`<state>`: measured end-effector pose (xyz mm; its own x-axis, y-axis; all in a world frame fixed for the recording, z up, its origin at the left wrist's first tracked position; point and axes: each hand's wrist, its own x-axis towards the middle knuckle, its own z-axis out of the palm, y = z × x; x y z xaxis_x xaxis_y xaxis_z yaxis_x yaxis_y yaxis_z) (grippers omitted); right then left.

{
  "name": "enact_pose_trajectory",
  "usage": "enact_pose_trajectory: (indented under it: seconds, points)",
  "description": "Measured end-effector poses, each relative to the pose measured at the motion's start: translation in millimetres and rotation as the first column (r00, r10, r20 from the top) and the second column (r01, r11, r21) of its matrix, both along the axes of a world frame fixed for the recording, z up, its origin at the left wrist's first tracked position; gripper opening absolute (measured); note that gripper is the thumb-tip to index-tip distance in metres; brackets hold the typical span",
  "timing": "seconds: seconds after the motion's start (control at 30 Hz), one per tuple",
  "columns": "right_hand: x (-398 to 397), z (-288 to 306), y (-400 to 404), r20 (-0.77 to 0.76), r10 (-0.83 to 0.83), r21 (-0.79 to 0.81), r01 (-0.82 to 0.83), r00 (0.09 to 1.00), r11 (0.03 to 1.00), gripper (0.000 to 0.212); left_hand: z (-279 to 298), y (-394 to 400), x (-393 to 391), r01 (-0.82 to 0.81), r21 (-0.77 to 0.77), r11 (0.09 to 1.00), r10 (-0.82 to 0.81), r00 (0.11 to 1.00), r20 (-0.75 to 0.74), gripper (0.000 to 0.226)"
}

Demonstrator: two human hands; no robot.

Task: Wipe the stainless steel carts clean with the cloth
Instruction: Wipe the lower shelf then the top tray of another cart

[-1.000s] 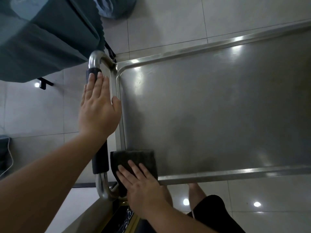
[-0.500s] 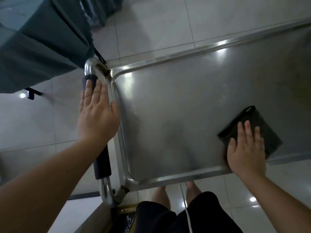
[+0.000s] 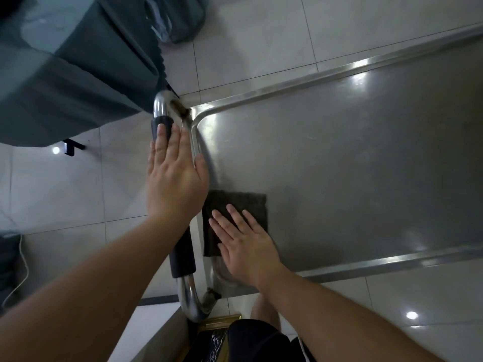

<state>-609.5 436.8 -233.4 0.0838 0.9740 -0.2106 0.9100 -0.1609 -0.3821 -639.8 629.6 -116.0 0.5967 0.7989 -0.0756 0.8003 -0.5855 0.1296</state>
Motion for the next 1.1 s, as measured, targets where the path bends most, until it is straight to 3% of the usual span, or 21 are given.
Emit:
enact_pose_trajectory:
  seconds: [0.07, 0.23, 0.3, 0.37, 0.47, 0.53, 0.6, 0.67, 0.77, 0.8, 0.9, 0.97, 1.1]
  points:
    - [28.9, 0.1, -12.6, 0.027, -0.02, 0.043, 0.019, 0.999, 0.999, 0.064, 2.4, -0.8, 1.7, -0.005, -0.008, 1.0, 0.005, 1.0, -0.013, 0.066]
    - [162.4, -3.3, -76.8, 0.104, -0.39, 0.071, 0.384, 0.915, 0.921, 0.063, 4.0, -1.0, 2.9, -0.012, -0.035, 0.999, 0.011, 0.999, -0.037, 0.067]
    - [219.5, -3.5, -100.2, 0.143, -0.569, 0.032, 0.571, 0.81, 0.821, 0.064, 3.9, -0.9, 2.5, -0.014, -0.04, 0.999, 0.013, 1.0, -0.029, 0.068]
    - [255.0, -2.6, -108.8, 0.165, -0.754, -0.013, 0.766, 0.636, 0.643, 0.066, 3.6, -0.5, 2.7, -0.013, -0.045, 0.999, 0.012, 1.0, -0.022, 0.068]
    - [245.2, 0.0, -81.2, 0.17, -0.91, -0.028, 0.925, 0.379, 0.38, 0.067, 4.4, 0.6, 3.2, -0.015, -0.051, 0.999, 0.014, 1.0, -0.019, 0.068]
    - [210.1, 2.6, -49.7, 0.143, -0.932, -0.015, 0.943, 0.332, 0.334, 0.067, 4.9, 0.5, 3.1, -0.02, -0.05, 0.999, 0.019, 1.0, -0.018, 0.067]
    - [159.1, 5.1, -19.0, 0.115, -0.894, 0.0, 0.9, 0.434, 0.437, 0.065, 4.8, 0.4, 3.6, -0.021, -0.051, 0.998, 0.02, 1.0, -0.006, 0.068]
    - [95.7, 6.5, 9.2, 0.094, -0.794, 0.005, 0.797, 0.601, 0.604, 0.064, 4.3, 0.5, 3.4, -0.023, -0.047, 0.999, 0.024, 1.0, 0.004, 0.068]
    - [4.7, 9.8, 43.8, 0.001, -0.442, -0.023, 0.441, 0.897, 0.897, 0.063, 2.8, 0.5, 2.1, -0.028, -0.038, 0.999, 0.029, 0.999, 0.026, 0.067]
    - [-12.6, 10.5, 49.9, -0.025, -0.29, -0.023, 0.289, 0.957, 0.957, 0.061, 2.2, 0.0, 1.2, -0.029, -0.039, 0.999, 0.03, 0.999, 0.035, 0.066]
    - [-5.1, 6.9, 56.8, -0.03, -0.027, 0.017, 0.027, 0.999, 0.999, 0.06, -0.3, 0.2, 0.5, -0.029, -0.046, 0.999, 0.032, 0.998, 0.055, 0.065]
    - [30.1, 2.8, 53.0, 0.013, 0.031, 0.053, -0.032, 0.999, 0.998, 0.062, -0.9, 0.9, -0.2, -0.027, -0.05, 0.998, 0.03, 0.998, 0.062, 0.064]
    - [146.8, 0.3, 29.0, 0.106, -0.233, 0.095, 0.223, 0.967, 0.97, 0.063, 0.7, 2.0, -0.8, -0.021, -0.068, 0.997, 0.024, 0.998, 0.054, 0.063]
